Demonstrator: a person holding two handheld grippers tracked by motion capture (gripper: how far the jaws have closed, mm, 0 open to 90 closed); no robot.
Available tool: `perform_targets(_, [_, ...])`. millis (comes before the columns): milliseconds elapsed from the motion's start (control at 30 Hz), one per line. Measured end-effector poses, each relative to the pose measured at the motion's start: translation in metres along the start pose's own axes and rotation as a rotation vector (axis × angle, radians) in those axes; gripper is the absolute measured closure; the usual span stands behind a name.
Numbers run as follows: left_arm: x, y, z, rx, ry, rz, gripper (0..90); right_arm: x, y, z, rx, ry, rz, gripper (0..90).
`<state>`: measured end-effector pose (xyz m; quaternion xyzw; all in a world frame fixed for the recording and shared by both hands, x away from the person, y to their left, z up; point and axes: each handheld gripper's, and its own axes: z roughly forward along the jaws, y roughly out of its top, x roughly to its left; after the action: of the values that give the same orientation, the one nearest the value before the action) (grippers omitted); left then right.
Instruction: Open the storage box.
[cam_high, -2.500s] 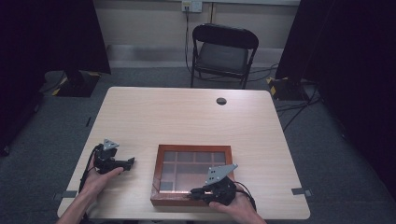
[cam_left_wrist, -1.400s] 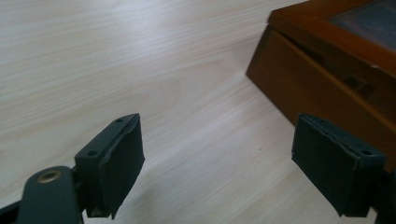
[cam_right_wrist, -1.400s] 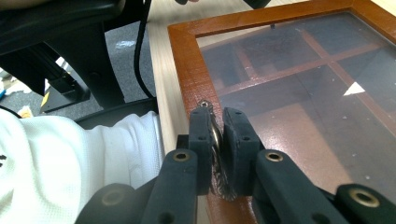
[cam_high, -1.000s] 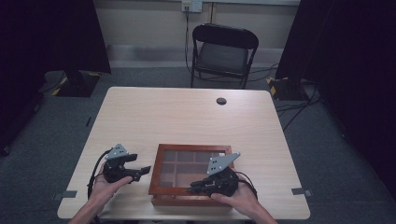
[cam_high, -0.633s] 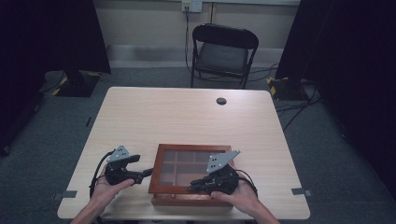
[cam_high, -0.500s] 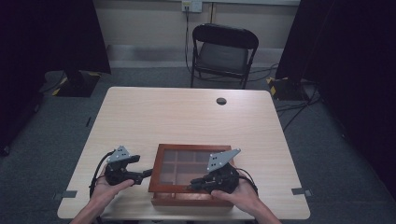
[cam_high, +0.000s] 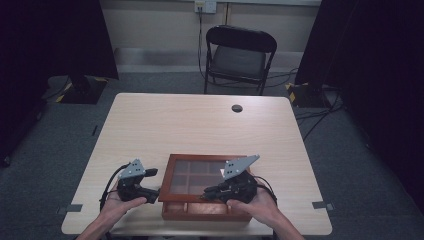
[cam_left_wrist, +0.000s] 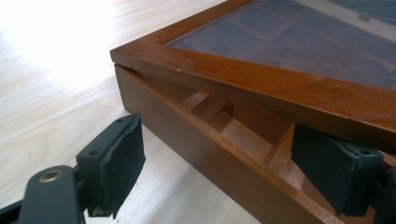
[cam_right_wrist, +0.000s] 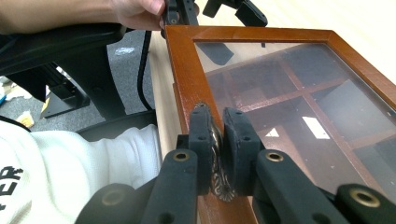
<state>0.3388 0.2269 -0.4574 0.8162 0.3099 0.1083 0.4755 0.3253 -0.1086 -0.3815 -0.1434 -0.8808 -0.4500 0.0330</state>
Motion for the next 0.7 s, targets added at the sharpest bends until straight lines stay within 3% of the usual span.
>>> perform_targets(167, [0.000, 0.001, 0.000, -0.015, -0.002, -0.005, 17.1, 0.001, 0.000, -0.002, -0.014, -0.012, 0.002, 80.0])
perform_targets(233, [0.000, 0.001, 0.000, -0.011, -0.003, -0.001, 17.1, 0.000, 0.000, -0.006, -0.047, 0.006, 0.014, 77.5])
perform_targets(433, [0.000, 0.001, 0.000, -0.012, 0.001, 0.000, 17.6, -0.002, -0.003, -0.020, -0.100, -0.041, 0.025, 67.3])
perform_targets(500, [-0.001, 0.002, 0.000, -0.014, -0.003, -0.002, 18.0, -0.002, -0.009, -0.024, -0.106, -0.077, 0.035, 58.3])
perform_targets(700, [-0.001, 0.003, -0.001, -0.023, -0.004, -0.011, 18.6, -0.006, -0.021, -0.034, -0.113, -0.092, 0.081, 43.7])
